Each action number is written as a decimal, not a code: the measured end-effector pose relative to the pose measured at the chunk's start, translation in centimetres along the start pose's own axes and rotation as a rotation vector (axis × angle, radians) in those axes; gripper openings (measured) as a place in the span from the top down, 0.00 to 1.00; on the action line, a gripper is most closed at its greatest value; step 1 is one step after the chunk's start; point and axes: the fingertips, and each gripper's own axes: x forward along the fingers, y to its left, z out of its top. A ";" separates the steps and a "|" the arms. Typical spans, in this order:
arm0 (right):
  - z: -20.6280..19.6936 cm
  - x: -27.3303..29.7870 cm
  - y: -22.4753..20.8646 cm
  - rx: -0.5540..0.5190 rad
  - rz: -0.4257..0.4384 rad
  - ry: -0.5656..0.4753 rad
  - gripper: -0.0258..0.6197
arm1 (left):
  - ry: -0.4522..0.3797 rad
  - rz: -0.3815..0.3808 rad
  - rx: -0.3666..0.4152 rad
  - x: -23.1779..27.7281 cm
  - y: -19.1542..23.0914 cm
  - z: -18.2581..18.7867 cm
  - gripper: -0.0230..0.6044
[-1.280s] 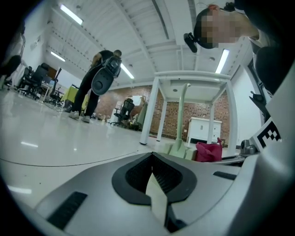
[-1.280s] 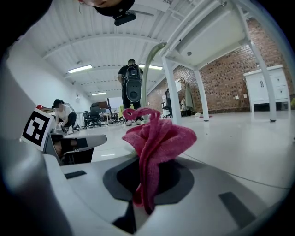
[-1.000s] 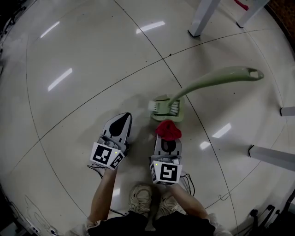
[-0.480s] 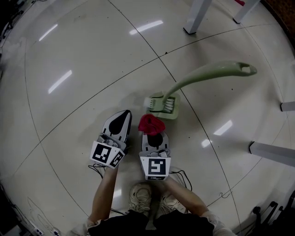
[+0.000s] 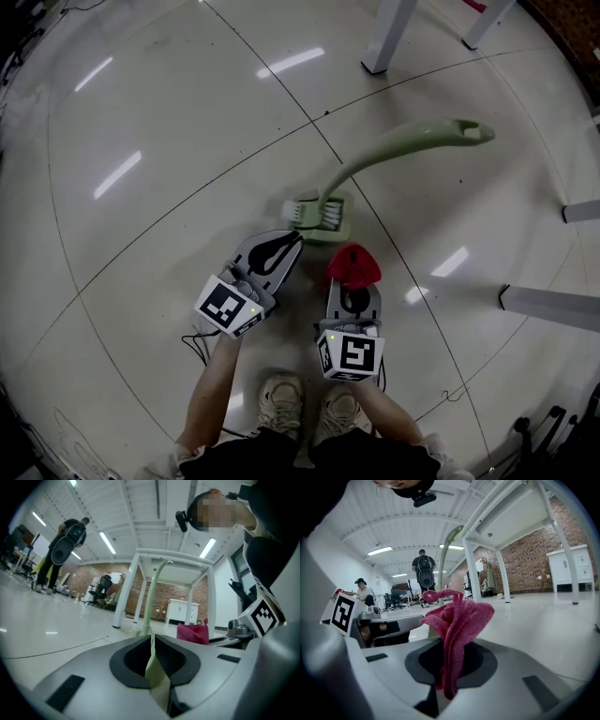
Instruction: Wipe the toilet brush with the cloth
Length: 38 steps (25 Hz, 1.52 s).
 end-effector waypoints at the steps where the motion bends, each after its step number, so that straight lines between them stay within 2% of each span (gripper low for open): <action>1: -0.2 -0.1 -0.9 0.004 -0.023 0.007 0.91 | 0.011 -0.035 0.012 0.7 -0.7 -0.1 0.96; 3: -0.1 -0.3 -2.1 0.006 -0.048 0.008 0.91 | 0.016 -0.080 0.017 1.7 -1.5 -0.1 0.94; 5: 0.4 -0.5 -2.5 -0.006 -0.047 -0.006 0.91 | 0.020 -0.100 0.018 2.3 -1.9 0.0 0.77; 10: 0.5 -0.5 -2.4 -0.021 -0.022 -0.005 0.91 | 0.084 -0.138 0.074 3.6 -2.8 -0.8 0.76; 15: -0.3 0.5 -2.7 -0.025 0.003 0.025 0.91 | 0.077 -0.133 0.038 3.1 -3.9 -0.9 0.76; 20: 0.2 2.2 -3.5 -0.041 0.024 0.008 0.91 | 0.126 -0.154 0.082 3.1 -5.6 -1.5 0.76; 23: 0.7 3.3 -4.4 -0.069 0.026 0.003 0.91 | 0.094 -0.133 0.125 3.1 -5.7 -0.3 0.76; 26: 1.4 3.3 -4.5 -0.073 0.026 -0.007 0.91 | 0.043 -0.036 0.087 1.0 -2.3 1.5 0.76; 29: 1.4 2.1 -4.3 -0.040 0.026 0.000 0.91 | 0.062 0.015 0.100 0.3 1.7 1.5 0.76; 33: 0.2 0.2 -2.7 0.023 0.046 0.038 0.91 | 0.064 -0.030 0.018 1.8 4.1 0.4 0.76; 38: -0.4 0.3 -0.1 0.009 0.116 0.055 0.91 | 0.094 -0.138 -0.046 3.0 3.1 -1.3 0.76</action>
